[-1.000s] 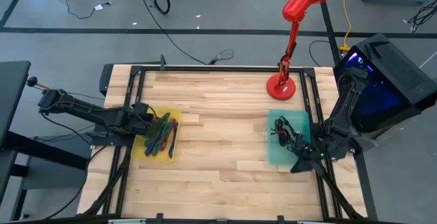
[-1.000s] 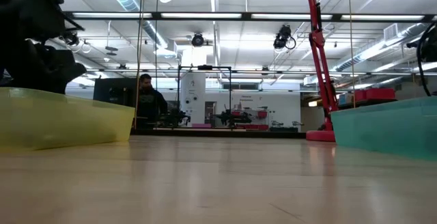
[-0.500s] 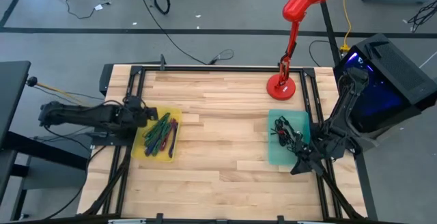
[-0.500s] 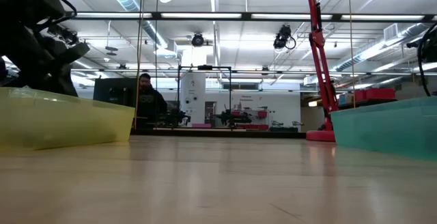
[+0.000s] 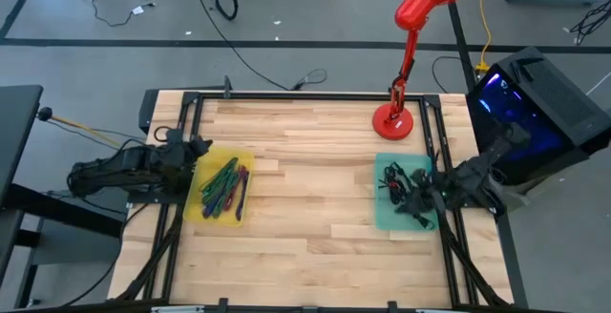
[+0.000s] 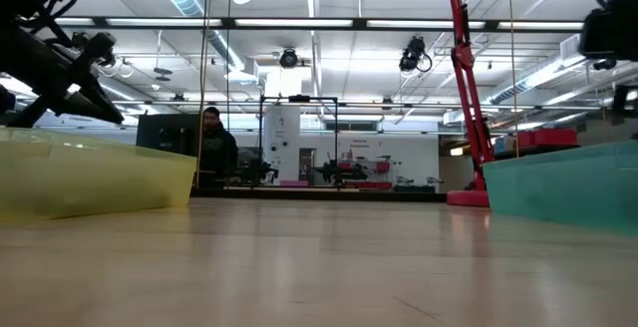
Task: Pick & Place USB Port
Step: Return to Home Position
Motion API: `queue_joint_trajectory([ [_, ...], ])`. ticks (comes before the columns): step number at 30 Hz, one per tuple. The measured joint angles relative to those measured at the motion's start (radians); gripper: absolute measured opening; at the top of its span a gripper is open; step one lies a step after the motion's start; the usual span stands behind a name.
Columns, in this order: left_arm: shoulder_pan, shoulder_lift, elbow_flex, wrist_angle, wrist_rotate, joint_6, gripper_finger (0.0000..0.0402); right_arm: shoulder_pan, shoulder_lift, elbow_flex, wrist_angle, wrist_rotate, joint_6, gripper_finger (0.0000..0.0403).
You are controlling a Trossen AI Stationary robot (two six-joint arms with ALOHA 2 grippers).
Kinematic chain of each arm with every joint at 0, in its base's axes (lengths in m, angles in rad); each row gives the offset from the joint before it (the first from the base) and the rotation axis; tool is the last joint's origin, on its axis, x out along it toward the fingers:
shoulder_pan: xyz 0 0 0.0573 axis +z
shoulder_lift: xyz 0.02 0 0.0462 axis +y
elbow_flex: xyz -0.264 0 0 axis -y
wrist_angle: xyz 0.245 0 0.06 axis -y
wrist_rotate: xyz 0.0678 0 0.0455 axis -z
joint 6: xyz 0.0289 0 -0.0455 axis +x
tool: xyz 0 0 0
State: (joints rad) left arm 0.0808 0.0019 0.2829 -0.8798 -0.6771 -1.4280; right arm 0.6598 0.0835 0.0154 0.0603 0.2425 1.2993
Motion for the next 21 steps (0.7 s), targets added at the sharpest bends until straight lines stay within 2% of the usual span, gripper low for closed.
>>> queue_joint_trajectory([
  [5, 0.026, 0.0, -0.028, 0.023, 0.006, 0.0, 0.0026, -0.25, -0.081, 0.0, 0.007, 0.003, -0.001, 0.0016],
  [8, 0.062, -0.001, -0.072, 0.074, 0.001, 0.001, 0.0026, -0.393, -0.083, 0.0, 0.016, 0.004, -0.001, 0.0016],
  [18, 0.106, -0.001, -0.094, 0.109, 0.239, 0.0, 0.0026, -0.699, -0.083, 0.001, 0.032, 0.01, -0.001, 0.0016],
  [21, 0.114, -0.001, -0.095, 0.11, 0.277, 0.0, 0.0026, -0.767, -0.083, 0.001, 0.034, 0.01, -0.001, 0.0016],
])
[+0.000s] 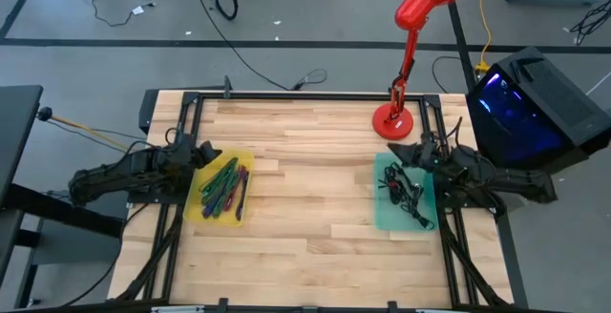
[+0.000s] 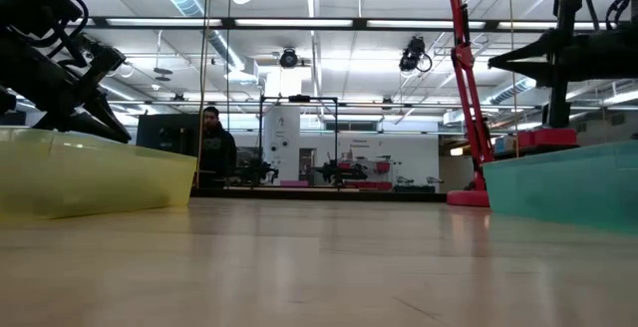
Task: Pick & Place USB Port
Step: Return to Home Position
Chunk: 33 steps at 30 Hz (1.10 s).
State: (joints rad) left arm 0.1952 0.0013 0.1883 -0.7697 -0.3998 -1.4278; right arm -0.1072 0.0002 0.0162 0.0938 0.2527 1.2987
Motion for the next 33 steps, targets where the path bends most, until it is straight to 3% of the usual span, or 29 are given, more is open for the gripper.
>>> queue_joint_trajectory([
  [9, 0.037, 0.0, 0.0, -0.001, 0.001, 0.0, 0.0026, -0.135, 0.0, 0.0, -0.001, 0.0, 0.0, 0.0016],
  [29, -0.008, 0.0, 0.0, -0.002, 0.002, 0.001, 0.0026, -0.144, 0.0, 0.0, -0.001, 0.01, 0.0, 0.0016],
  [31, -0.008, 0.0, 0.001, 0.0, 0.022, 0.034, 0.0026, -0.144, 0.0, 0.0, -0.001, 0.011, 0.0, 0.0016],
  [33, -0.009, 0.0, 0.011, 0.086, 0.007, 0.208, 0.0026, -0.144, 0.0, 0.0, -0.001, 0.012, 0.0, 0.0016],
])
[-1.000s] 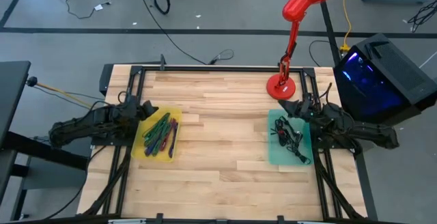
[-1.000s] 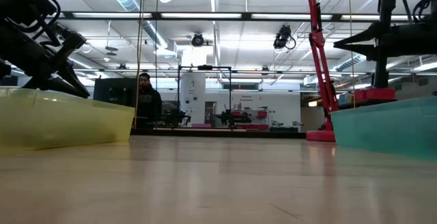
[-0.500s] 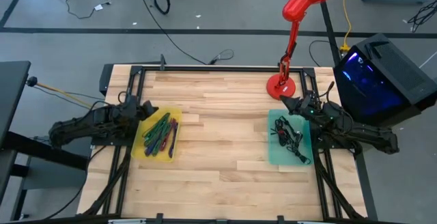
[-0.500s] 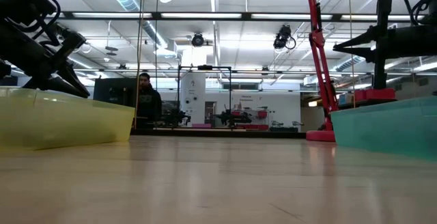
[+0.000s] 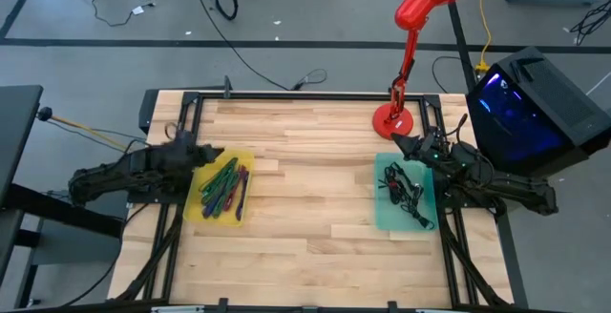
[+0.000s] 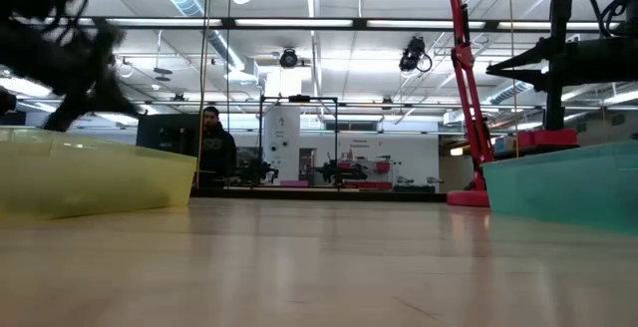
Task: Pick & Place USB Port
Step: Return to Home Position
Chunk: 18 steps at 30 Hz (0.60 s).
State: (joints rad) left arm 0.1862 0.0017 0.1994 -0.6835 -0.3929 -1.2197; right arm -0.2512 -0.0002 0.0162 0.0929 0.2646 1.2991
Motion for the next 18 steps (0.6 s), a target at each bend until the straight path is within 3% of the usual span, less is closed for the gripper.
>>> queue_joint_trajectory([
  [3, -0.001, 0.0, 0.005, 0.382, 0.039, 0.492, 0.0026, 0.0, 0.0, 0.0, 0.0, 0.0, 0.0, 0.0016],
  [5, -0.001, 0.0, 0.005, 0.607, 0.195, 0.812, 0.0026, 0.0, 0.0, 0.0, 0.0, 0.0, 0.0, 0.0016],
  [7, -0.001, 0.0, 0.007, 0.723, 0.421, 1.019, 0.0026, 0.0, 0.0, 0.0, 0.0, 0.0, 0.0, 0.0016],
  [9, -0.001, 0.0, 0.002, 0.721, 0.584, 1.106, 0.0026, 0.0, 0.0, 0.0, 0.0, 0.0, 0.0, 0.0016],
  [10, -0.001, 0.0, -0.011, 0.724, 0.613, 1.137, 0.0026, 0.0, 0.0, 0.0, 0.0, 0.0, 0.0, 0.0016],
  [14, 0.0, 0.0, -0.111, 0.796, 0.591, 1.307, 0.0026, 0.0, 0.0, 0.0, 0.0, 0.0, 0.0, 0.0016],
  [18, -0.001, 0.0, -0.19, 0.916, 0.656, 1.341, 0.0026, 0.0, 0.0, 0.0, 0.0, 0.0, 0.0, 0.0016],
])
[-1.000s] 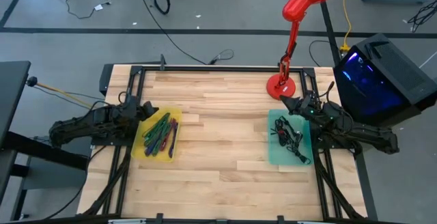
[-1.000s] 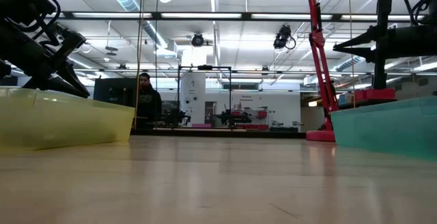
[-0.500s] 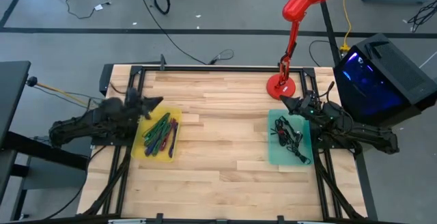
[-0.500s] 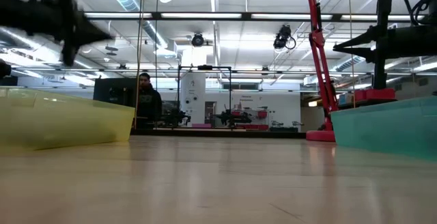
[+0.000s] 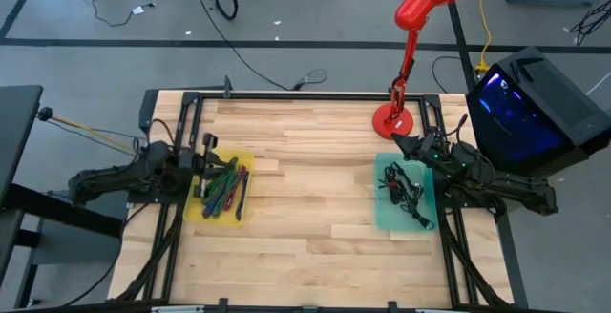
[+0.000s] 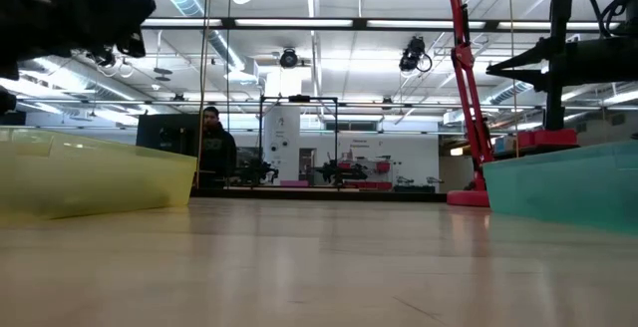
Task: Pick & Place USB Port
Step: Return to Home Position
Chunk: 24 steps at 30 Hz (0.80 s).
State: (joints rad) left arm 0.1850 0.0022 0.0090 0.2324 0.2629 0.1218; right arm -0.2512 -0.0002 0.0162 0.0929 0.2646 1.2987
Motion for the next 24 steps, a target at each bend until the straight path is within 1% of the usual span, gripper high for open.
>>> queue_joint_trajectory([
  [2, -0.005, 0.0, 0.001, 0.008, 0.01, 0.004, 0.0026, 0.0, 0.0, 0.0, 0.0, 0.0, 0.0, 0.0016],
  [9, -0.014, 0.0, 0.0, -0.039, 0.024, -0.005, 0.0026, 0.0, 0.0, 0.0, 0.0, 0.0, 0.0, 0.0016],
  [12, 0.022, -0.001, 0.0, -0.042, 0.04, -0.016, 0.0026, 0.0, 0.0, 0.0, 0.0, -0.001, 0.0, 0.0016],
  [15, 0.086, -0.002, 0.0, -0.036, 0.066, -0.087, 0.0026, 0.0, 0.0, 0.0, 0.0, -0.001, 0.0, 0.0016],
  [17, 0.119, -0.002, 0.0, -0.039, 0.059, -0.158, 0.0026, 0.0, 0.0, 0.0, 0.0, -0.001, 0.0, 0.0016],
  [20, 0.168, -0.002, 0.0, -0.036, 0.044, -0.223, 0.0025, 0.0, 0.0, 0.0, 0.0, -0.001, 0.0, 0.0016],
  [24, 0.19, -0.002, 0.0, -0.035, 0.045, -0.238, 0.0026, 0.0, 0.0, 0.0, 0.0, -0.001, 0.0, 0.0016],
])
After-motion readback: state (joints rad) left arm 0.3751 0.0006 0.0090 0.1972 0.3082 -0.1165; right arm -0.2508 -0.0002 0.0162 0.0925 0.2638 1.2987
